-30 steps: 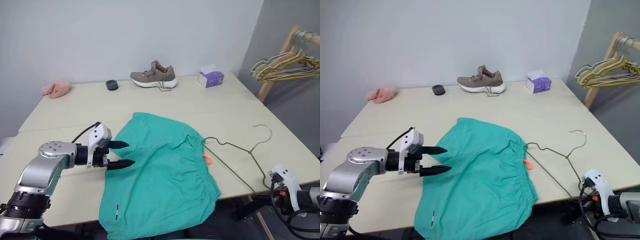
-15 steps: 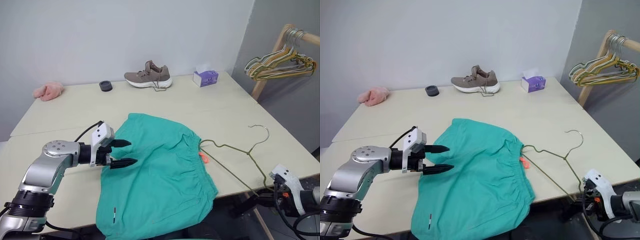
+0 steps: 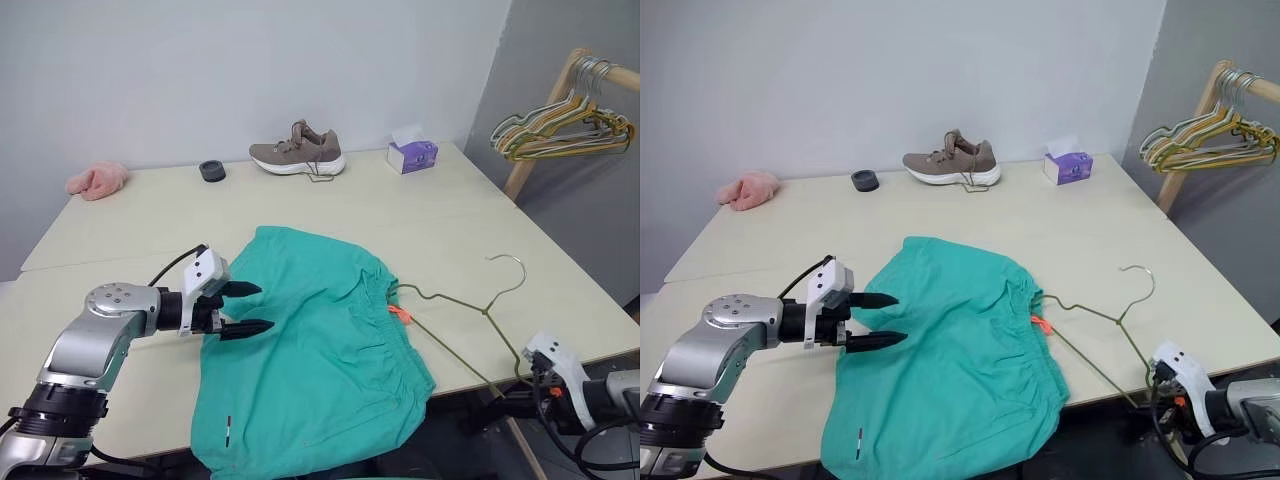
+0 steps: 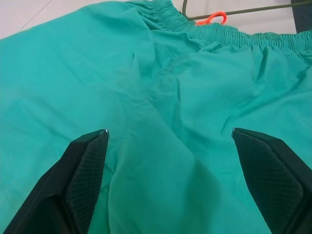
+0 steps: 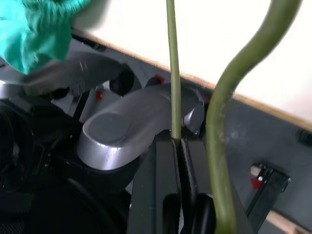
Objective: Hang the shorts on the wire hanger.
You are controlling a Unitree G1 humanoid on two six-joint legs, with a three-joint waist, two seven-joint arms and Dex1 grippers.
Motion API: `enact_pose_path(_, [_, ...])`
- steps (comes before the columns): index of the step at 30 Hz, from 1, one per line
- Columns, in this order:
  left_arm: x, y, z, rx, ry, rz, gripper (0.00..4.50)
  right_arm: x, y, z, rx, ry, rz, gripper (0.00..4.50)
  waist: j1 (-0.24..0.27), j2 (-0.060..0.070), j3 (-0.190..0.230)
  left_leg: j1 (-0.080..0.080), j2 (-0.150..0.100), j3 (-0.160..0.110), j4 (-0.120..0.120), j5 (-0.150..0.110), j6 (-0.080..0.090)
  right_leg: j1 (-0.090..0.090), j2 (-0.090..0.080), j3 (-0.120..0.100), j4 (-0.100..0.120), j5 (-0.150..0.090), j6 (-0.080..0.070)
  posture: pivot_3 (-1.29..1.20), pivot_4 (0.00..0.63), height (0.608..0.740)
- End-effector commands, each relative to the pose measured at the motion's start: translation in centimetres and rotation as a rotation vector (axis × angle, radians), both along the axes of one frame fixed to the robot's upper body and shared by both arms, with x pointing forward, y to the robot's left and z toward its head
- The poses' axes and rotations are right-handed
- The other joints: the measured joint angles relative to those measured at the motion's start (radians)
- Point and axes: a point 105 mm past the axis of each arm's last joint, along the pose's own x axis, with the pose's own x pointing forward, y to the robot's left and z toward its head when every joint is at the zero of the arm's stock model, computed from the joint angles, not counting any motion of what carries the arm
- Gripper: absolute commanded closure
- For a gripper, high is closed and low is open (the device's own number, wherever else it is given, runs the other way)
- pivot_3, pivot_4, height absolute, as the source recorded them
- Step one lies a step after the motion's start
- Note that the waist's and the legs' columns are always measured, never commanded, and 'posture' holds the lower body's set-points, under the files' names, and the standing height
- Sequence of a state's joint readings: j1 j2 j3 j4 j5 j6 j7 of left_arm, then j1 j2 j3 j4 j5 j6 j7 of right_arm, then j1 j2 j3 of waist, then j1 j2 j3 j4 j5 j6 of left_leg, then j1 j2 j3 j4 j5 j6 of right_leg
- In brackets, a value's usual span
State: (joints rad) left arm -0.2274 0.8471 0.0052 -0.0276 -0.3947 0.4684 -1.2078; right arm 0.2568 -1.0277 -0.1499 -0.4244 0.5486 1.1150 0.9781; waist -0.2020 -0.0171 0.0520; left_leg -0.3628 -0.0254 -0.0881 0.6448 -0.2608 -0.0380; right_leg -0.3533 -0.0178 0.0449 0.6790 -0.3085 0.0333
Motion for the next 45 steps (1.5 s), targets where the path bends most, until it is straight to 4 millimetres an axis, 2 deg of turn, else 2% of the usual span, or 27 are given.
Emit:
enact_pose_path(1, [0.2,-0.3,0.9,0.003,-0.047,-0.016,0.23,0.9,0.4,0.8,-0.002,-0.026,0.033,4.50,0.000,0.000,0.000,0.000,0.000,0.000,0.000,0.000,0.000,0.000,0.000,0.000,0.000,0.000,0.000,-0.26,0.000,0.740])
enact_pose_path(8, [0.1,-0.2,0.7,0.011,-0.051,-0.007,0.23,0.5,-0.2,1.2,0.023,0.050,0.031,4.50,0.007,-0.001,0.000,0.000,0.000,0.000,0.000,0.000,0.000,0.000,0.000,0.000,0.000,0.000,0.000,-0.24,0.000,0.740])
enact_pose_path(15, [0.1,0.0,0.7,0.017,-0.054,0.002,0.23,1.3,-0.9,1.6,0.078,0.055,-0.049,4.50,0.008,-0.001,0.001,0.000,0.000,0.000,0.000,0.000,0.000,0.000,0.000,0.000,-0.001,0.000,0.000,-0.24,0.000,0.740])
enact_pose_path(22, [0.1,-0.2,0.6,0.020,-0.061,-0.003,0.23,2.6,0.8,2.0,0.116,0.017,0.009,4.50,0.007,-0.001,0.001,0.000,0.000,0.000,0.000,0.000,0.000,0.000,0.000,0.000,0.000,0.000,0.000,-0.24,0.000,0.740])
enact_pose_path(29, [0.3,0.0,0.7,0.016,-0.070,0.012,0.23,2.8,2.3,1.9,0.130,0.043,0.077,4.50,0.009,-0.001,0.001,-0.001,0.000,-0.001,0.000,0.000,0.000,0.000,0.000,0.000,0.000,0.000,0.000,-0.23,0.000,0.740])
enact_pose_path(33, [0.6,0.1,0.8,0.009,-0.084,0.035,0.23,3.1,2.3,0.7,0.090,0.064,0.050,4.50,0.008,-0.001,0.001,0.000,0.000,-0.001,0.000,0.000,0.000,0.000,0.000,0.000,0.000,0.000,0.000,-0.22,0.000,0.740])
enact_pose_path(38, [0.7,0.1,0.8,0.009,-0.090,0.040,0.23,4.5,4.5,1.7,0.172,0.059,0.033,4.50,0.006,0.000,0.001,0.000,0.000,-0.001,0.000,0.000,0.000,0.000,0.000,0.000,0.000,0.000,0.000,-0.22,0.000,0.740])
enact_pose_path(45, [0.8,0.0,0.9,0.002,-0.102,0.050,0.23,6.4,5.9,1.6,0.183,0.069,-0.042,4.50,0.012,0.000,0.001,-0.001,0.000,-0.002,0.000,0.000,0.000,-0.001,0.000,-0.001,0.000,0.000,0.000,-0.21,0.000,0.740])
